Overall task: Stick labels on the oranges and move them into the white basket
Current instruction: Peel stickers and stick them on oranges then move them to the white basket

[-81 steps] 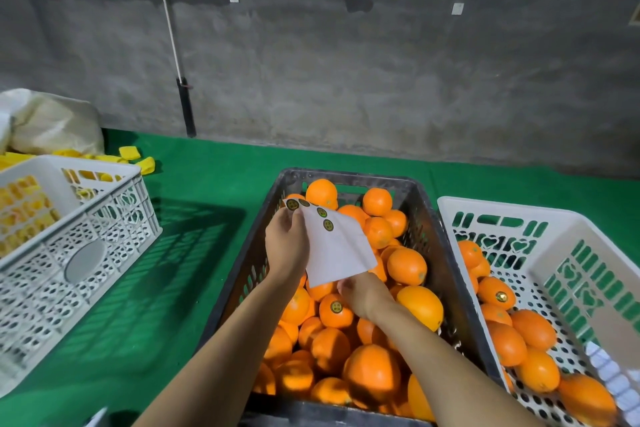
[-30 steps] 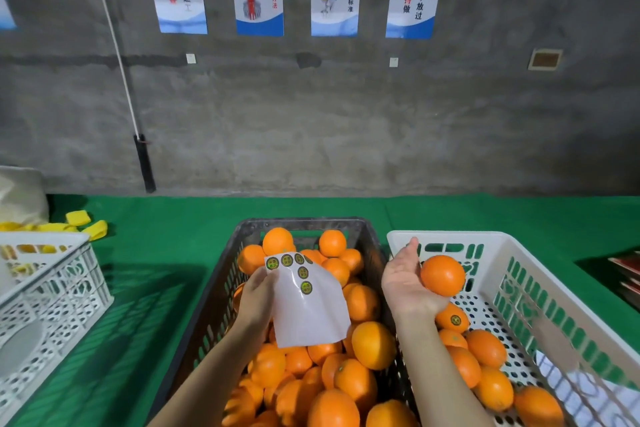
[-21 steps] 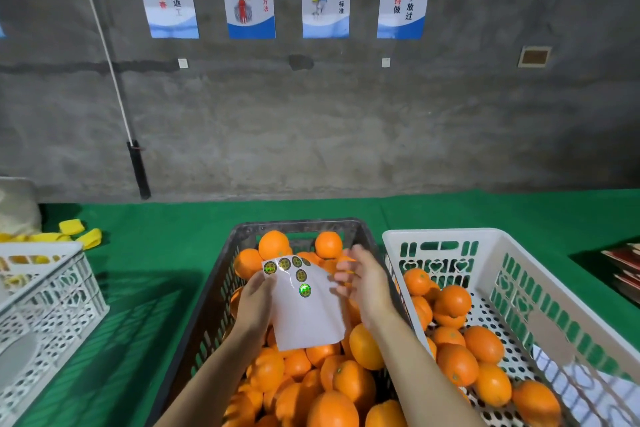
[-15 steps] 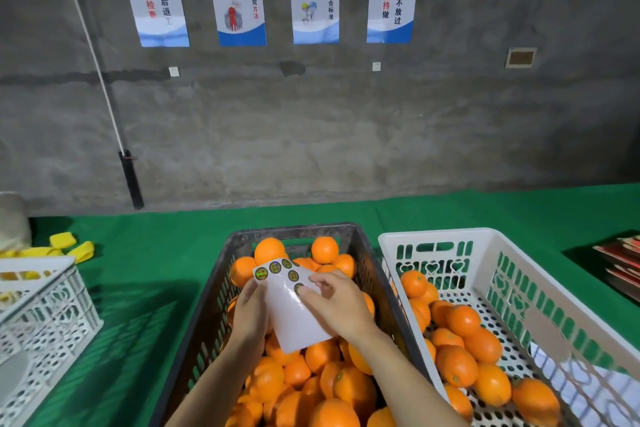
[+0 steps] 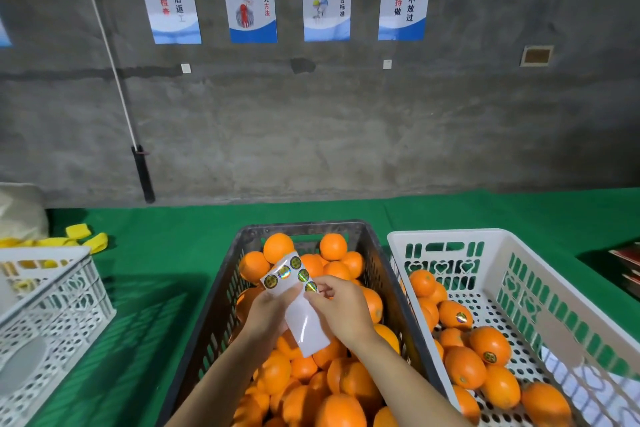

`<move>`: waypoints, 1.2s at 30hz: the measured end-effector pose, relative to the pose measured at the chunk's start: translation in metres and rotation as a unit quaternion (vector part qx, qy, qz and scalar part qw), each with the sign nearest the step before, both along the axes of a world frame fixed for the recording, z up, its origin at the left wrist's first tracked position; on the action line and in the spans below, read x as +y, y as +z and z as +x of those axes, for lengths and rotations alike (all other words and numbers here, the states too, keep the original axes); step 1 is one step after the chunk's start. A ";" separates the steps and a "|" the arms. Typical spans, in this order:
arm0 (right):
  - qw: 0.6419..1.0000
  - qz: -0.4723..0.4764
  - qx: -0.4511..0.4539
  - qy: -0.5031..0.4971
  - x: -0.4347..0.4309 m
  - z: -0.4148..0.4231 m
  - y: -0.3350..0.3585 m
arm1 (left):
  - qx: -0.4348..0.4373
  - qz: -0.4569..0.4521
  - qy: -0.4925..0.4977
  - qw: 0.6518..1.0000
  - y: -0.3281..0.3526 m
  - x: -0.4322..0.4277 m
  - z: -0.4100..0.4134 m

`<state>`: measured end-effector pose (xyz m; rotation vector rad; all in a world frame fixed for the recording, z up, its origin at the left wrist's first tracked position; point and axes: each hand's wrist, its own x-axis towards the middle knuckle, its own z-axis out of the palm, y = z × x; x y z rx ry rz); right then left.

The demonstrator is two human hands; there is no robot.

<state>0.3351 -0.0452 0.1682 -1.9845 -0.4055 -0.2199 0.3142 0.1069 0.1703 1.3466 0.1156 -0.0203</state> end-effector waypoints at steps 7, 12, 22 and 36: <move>0.986 -0.121 -0.093 -0.060 0.003 -0.003 -0.003 | 0.025 0.057 0.049 0.997 -0.004 0.002 0.003; 0.961 -0.194 -0.182 -0.076 0.005 -0.005 -0.009 | 0.042 0.074 0.080 0.993 -0.007 0.000 0.006; 0.925 -0.341 -0.089 -0.144 -0.010 0.007 0.000 | 0.043 0.041 0.253 0.966 -0.003 0.009 0.007; 0.873 -0.436 0.075 -0.205 -0.035 0.013 0.018 | 0.019 0.161 0.236 0.958 0.006 0.003 0.002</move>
